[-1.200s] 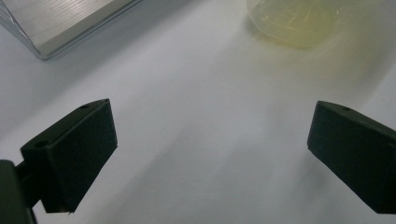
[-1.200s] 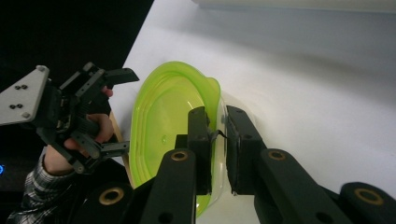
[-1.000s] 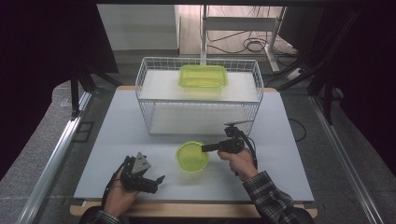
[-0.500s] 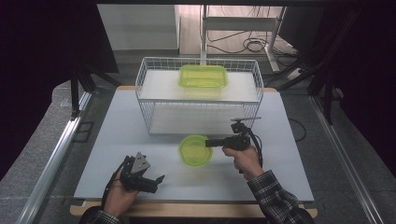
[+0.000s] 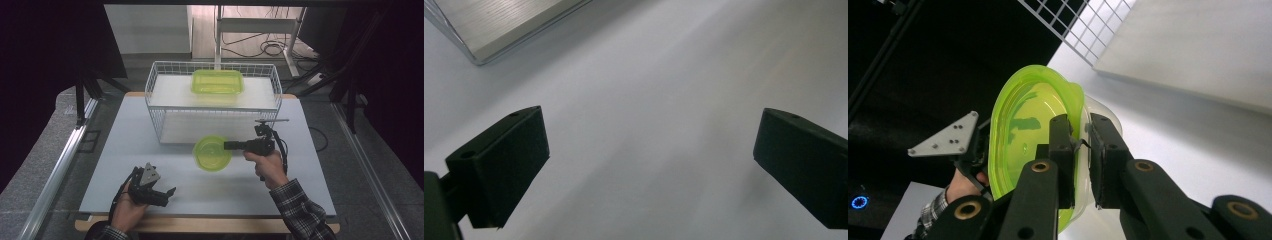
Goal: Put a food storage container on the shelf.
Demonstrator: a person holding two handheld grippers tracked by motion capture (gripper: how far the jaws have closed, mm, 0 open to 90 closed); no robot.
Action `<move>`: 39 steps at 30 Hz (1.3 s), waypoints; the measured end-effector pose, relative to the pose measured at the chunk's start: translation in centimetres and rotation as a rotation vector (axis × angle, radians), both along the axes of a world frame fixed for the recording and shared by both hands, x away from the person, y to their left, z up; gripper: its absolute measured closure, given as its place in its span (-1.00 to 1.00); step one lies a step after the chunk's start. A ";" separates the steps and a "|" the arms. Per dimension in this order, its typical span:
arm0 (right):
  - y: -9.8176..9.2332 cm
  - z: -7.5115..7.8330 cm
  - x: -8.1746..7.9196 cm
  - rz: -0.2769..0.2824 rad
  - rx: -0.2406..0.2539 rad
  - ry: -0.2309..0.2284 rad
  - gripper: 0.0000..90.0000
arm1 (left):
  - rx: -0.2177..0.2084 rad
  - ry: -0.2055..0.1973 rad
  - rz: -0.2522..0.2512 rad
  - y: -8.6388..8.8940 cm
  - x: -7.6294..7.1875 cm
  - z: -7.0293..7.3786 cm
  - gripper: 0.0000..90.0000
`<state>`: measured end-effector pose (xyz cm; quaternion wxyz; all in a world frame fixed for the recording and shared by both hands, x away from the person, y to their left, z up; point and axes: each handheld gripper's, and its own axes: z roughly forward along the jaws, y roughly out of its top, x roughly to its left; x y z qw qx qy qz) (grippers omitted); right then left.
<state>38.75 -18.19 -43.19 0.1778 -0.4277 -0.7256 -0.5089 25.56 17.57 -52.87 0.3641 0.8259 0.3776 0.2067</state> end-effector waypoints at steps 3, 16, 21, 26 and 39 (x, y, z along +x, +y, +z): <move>-0.2 0.8 0.0 -0.001 0.007 -0.005 0.81 | -0.009 0.006 0.001 0.1 0.0 0.0 -0.97; -0.6 4.2 0.4 -0.012 0.049 -0.039 0.81 | -0.003 0.013 0.002 0.1 0.1 -0.1 -0.98; -0.9 5.7 0.7 -0.019 0.063 -0.057 0.81 | -0.001 0.012 0.003 0.2 0.1 0.0 -0.98; -1.1 6.9 1.1 -0.035 0.070 -0.074 0.81 | -0.001 0.010 0.002 0.1 0.1 -0.1 -0.98; -1.3 10.4 2.2 -0.070 0.085 -0.126 0.81 | -0.003 0.011 0.001 0.1 0.1 -0.1 -0.98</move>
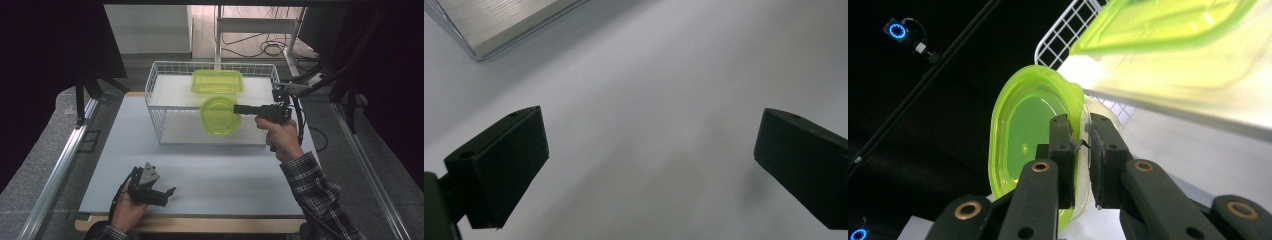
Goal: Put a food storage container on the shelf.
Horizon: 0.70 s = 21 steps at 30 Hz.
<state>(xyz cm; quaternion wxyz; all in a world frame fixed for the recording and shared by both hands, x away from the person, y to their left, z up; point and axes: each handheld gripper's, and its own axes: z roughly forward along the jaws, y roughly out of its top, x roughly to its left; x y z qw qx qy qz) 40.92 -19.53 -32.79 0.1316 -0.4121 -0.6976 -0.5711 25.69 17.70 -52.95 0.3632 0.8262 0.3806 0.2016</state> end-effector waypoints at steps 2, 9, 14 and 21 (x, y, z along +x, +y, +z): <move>0.0 0.2 0.1 -0.004 0.000 -0.005 0.81 | -0.001 -0.001 0.001 0.0 0.0 0.0 -0.98; 0.0 1.8 0.8 -0.027 0.008 -0.026 0.81 | 0.001 -0.001 0.002 0.0 0.0 0.0 -0.98; -0.1 3.1 1.6 -0.055 0.013 -0.041 0.81 | 0.003 0.000 0.002 0.0 0.0 0.0 -0.98; 0.2 4.9 2.9 -0.099 0.002 -0.065 0.81 | -0.009 0.015 0.008 0.2 0.1 0.1 -0.97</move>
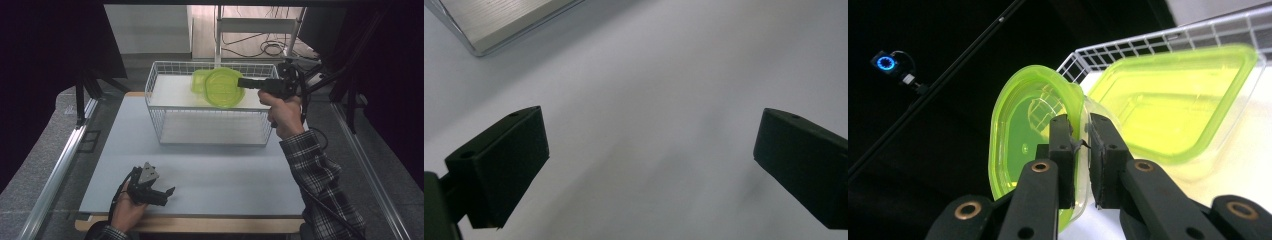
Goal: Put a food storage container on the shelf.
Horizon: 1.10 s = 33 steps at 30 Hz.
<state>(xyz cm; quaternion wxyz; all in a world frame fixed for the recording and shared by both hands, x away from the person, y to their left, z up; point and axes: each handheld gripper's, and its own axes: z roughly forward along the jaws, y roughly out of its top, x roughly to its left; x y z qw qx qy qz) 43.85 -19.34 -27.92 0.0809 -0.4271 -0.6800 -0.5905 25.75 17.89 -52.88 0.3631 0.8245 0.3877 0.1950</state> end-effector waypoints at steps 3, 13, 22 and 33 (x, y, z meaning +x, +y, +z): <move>0.2 0.6 0.5 -0.020 -0.009 -0.008 0.81 | 0.001 0.000 0.001 0.0 0.0 0.0 -0.97; 1.2 2.1 2.5 -0.090 -0.047 -0.035 0.81 | -0.001 0.000 0.003 0.1 0.0 0.0 -0.97; 2.0 2.0 4.1 -0.132 -0.086 -0.026 0.81 | 0.006 0.002 0.001 0.1 0.0 0.0 -0.97; 2.7 1.4 5.2 -0.138 -0.086 0.006 0.81 | 0.015 0.003 -0.004 0.0 0.0 -0.1 -0.97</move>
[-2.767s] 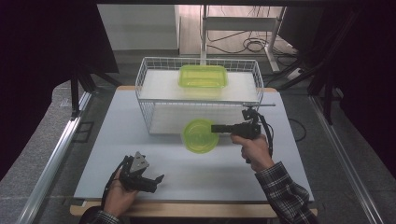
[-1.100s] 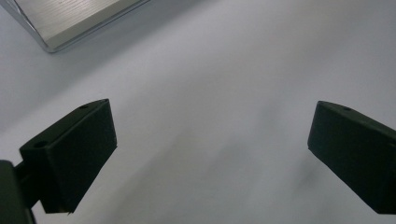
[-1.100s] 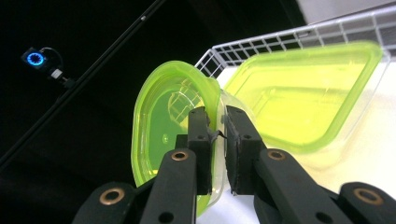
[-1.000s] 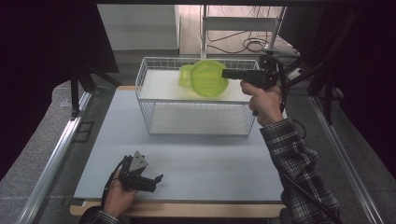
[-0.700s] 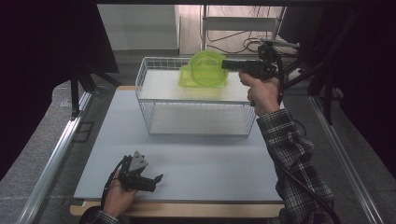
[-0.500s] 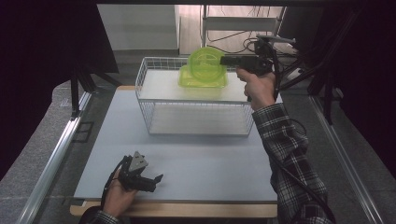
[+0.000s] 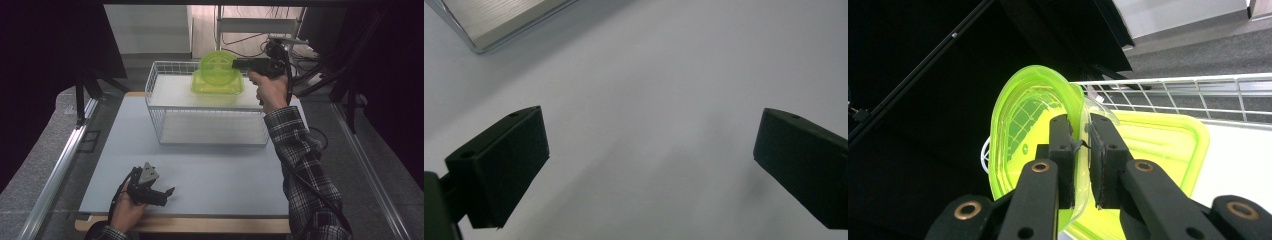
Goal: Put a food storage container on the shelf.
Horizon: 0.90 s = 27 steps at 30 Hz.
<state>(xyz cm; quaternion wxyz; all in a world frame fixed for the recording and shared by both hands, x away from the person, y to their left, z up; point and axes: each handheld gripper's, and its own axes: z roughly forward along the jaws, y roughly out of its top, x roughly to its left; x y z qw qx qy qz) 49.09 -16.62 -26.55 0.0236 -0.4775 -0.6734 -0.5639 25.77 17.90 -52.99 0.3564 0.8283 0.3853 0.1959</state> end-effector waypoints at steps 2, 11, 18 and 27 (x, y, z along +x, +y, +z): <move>0.0 0.0 0.2 -0.006 0.001 0.010 0.80 | -0.001 -0.001 0.000 0.0 0.0 0.0 -0.97; 0.7 0.5 0.5 -0.053 -0.079 0.001 0.75 | 0.002 -0.001 -0.002 0.0 0.0 0.0 -0.97; 1.3 0.8 0.9 -0.090 -0.150 -0.011 0.70 | 0.002 -0.002 -0.003 0.0 0.0 0.0 -0.97; 1.5 0.6 1.2 -0.120 -0.170 -0.016 0.60 | 0.004 -0.007 0.002 0.2 -0.1 0.1 -0.97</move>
